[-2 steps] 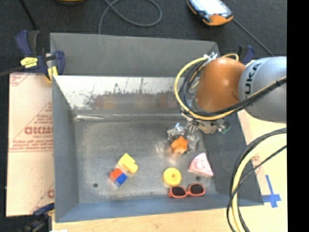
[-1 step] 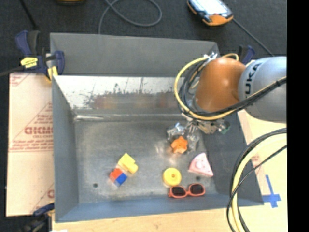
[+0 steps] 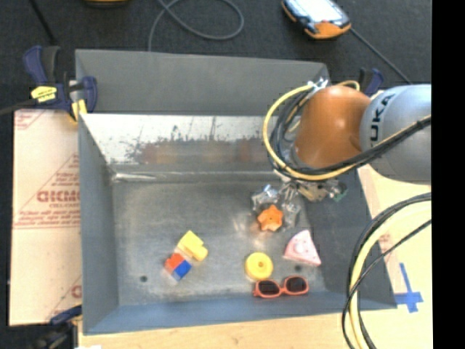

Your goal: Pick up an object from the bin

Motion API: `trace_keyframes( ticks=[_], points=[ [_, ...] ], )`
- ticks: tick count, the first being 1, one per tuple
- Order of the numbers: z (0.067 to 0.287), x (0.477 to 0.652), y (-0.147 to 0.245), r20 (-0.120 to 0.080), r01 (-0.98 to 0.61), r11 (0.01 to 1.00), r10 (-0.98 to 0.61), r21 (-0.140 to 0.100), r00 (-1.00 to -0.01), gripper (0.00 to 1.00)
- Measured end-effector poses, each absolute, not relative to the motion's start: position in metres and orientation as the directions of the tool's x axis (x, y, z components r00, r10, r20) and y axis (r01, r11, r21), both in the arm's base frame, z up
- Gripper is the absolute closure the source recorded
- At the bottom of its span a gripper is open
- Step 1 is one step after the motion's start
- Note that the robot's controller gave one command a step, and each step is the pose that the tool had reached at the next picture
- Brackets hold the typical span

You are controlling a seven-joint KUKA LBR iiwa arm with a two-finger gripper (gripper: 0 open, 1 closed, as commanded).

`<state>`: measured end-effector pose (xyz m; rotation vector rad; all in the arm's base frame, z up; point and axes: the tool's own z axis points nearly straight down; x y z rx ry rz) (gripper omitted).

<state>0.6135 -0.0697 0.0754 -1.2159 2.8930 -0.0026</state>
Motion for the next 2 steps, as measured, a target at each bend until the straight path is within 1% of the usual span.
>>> trace_keyframes(
  ticks=[1,2],
  points=[
    [0.094,0.611,-0.069,0.002,-0.714,0.700,-0.714,0.004,-0.700,1.00],
    [0.114,0.614,-0.069,-0.003,-0.713,0.701,-0.713,-0.002,-0.701,1.00]
  ],
)
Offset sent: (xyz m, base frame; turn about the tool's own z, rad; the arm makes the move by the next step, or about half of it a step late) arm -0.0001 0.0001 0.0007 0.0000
